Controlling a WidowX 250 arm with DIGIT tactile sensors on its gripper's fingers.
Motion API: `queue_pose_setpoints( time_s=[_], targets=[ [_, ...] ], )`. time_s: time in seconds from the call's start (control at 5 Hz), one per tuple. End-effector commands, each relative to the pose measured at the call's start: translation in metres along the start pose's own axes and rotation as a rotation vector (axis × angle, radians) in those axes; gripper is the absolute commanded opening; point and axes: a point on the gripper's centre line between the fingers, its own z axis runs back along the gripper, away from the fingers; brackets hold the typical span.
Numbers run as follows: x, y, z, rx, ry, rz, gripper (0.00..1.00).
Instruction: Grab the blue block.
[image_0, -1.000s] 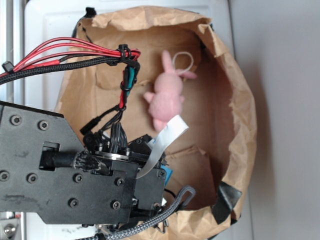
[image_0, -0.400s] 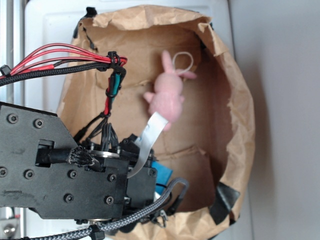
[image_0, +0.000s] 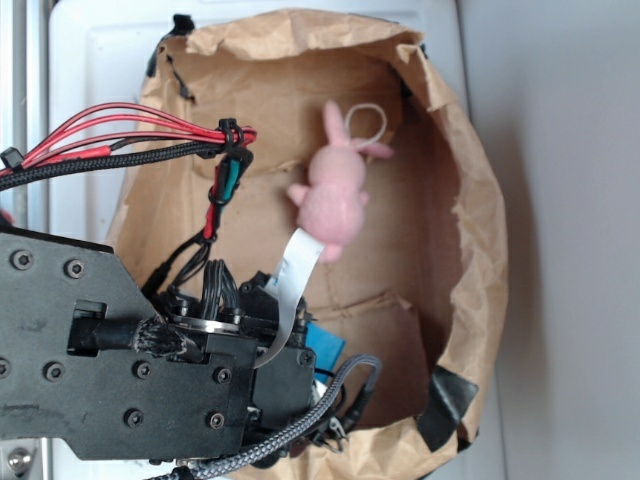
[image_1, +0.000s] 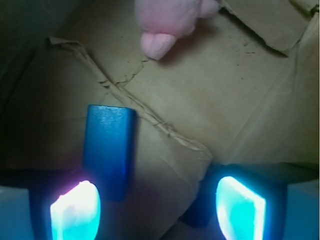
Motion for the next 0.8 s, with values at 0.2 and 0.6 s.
queue_pose_setpoints(
  time_s=[0.2, 0.6],
  targets=[
    [-0.0021, -0.0070, 0.0102, -0.036, -0.017, -0.033, 1.00],
    [-0.0056, -0.0119, 0.0091, -0.013, -0.036, -0.063, 1.00]
  ],
)
